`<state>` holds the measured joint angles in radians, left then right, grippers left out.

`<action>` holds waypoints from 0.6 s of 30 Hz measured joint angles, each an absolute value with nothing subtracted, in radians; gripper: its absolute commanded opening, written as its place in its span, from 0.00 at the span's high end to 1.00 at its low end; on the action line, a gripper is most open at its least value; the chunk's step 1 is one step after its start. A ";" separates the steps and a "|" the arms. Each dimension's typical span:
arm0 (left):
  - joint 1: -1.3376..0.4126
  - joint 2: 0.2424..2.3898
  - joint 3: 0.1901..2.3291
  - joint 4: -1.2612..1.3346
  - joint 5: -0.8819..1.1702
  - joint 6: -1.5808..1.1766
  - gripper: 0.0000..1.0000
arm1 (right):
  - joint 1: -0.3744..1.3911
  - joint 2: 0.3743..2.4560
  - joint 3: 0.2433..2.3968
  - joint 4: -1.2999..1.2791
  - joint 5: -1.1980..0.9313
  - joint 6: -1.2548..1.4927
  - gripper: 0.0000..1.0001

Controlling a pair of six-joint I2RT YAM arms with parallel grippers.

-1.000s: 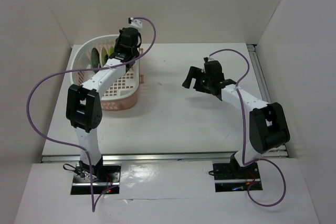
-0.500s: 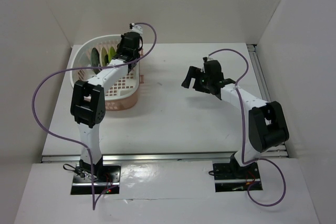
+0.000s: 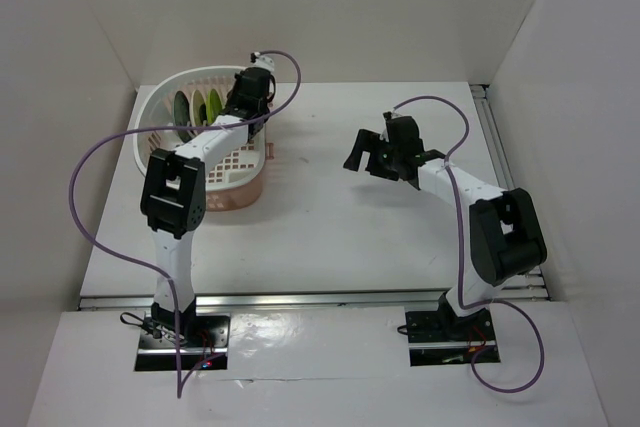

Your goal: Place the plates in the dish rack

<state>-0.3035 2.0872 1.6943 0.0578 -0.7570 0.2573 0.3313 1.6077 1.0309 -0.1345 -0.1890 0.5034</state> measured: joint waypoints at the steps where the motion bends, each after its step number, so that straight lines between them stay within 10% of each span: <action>1: -0.303 2.091 1.694 0.057 -0.755 0.255 1.00 | 0.331 1.608 1.031 -0.134 -0.192 0.503 0.00; 3: -0.303 2.093 1.694 0.049 -0.751 0.250 0.99 | 0.331 1.608 1.031 -0.134 -0.196 0.503 0.00; 13: -0.303 2.093 1.694 0.023 -0.734 0.202 0.23 | 0.331 1.611 1.034 -0.128 -0.208 0.503 0.00; 18: -0.294 2.091 1.698 0.015 -0.733 0.199 0.05 | 0.331 1.616 1.039 -0.128 -0.223 0.503 0.00</action>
<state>-0.2943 2.0911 1.6978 0.0151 -0.7326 0.1993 0.3313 1.6161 1.0393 -0.1276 -0.2226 0.5034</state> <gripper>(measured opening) 0.901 0.999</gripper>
